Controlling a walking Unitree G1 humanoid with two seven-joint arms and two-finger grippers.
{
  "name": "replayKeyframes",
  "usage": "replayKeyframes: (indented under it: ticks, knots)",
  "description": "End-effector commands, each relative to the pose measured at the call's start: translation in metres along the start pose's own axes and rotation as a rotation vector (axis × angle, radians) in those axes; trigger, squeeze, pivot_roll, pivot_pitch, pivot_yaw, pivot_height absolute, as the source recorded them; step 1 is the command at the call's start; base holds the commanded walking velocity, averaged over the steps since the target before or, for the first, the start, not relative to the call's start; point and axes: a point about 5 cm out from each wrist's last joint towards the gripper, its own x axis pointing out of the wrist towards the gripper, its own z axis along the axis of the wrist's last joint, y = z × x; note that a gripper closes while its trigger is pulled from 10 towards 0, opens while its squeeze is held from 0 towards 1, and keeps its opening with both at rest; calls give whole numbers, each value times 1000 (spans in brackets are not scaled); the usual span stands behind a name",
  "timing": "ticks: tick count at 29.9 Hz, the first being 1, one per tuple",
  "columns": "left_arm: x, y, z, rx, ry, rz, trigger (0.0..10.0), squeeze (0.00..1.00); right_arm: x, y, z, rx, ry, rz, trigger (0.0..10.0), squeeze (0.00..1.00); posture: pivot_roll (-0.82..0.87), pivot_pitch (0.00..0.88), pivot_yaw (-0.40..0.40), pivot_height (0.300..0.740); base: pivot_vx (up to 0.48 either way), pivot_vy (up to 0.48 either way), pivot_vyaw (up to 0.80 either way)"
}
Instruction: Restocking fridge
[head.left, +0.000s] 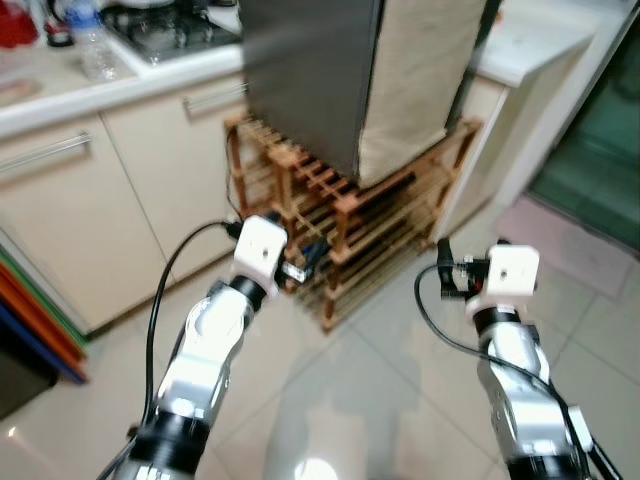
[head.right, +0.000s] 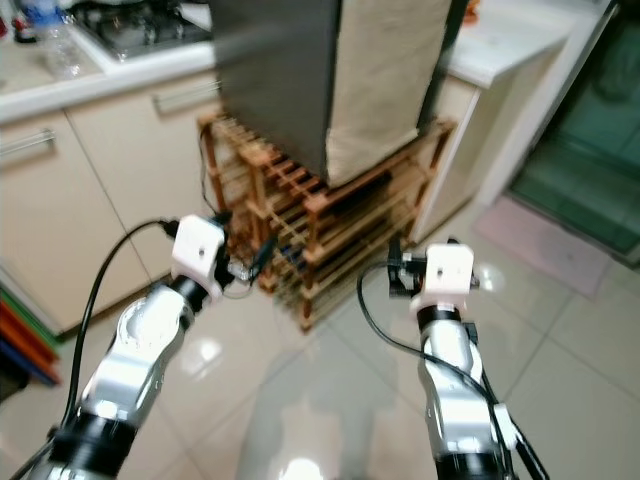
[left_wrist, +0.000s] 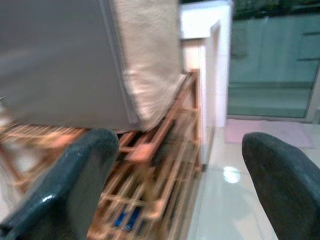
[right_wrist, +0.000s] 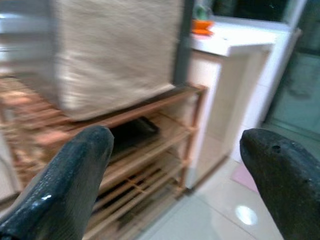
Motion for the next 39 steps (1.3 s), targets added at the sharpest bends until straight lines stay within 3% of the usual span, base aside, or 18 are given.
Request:
replayKeyframes:
  ticks: [1,13,20,27,39]
  knots:
    - [3,-2,2,11,0,14,10000,0,1,-3,3,-8,-11,-13,10000,0,60,38,3,728,0,0,0]
    - [8,3,8,15,-13,67,10000,0,1,-12,10,-32,-49,-55,10000,0,52,37,5,728,261,73,0]
    - [14,3,17,-73,-23,125,10000,0,2,-18,25,-48,-84,-81,10000,0,40,40,-2,728,442,0,0]
    - [15,-3,14,-61,-3,126,10000,0,-1,-14,20,-48,-60,-71,10000,0,39,41,-3,728,442,0,0]
    - [12,3,17,-62,-9,166,10000,0,-7,-13,10,-50,-19,-55,10000,0,43,47,-2,728,425,105,0]
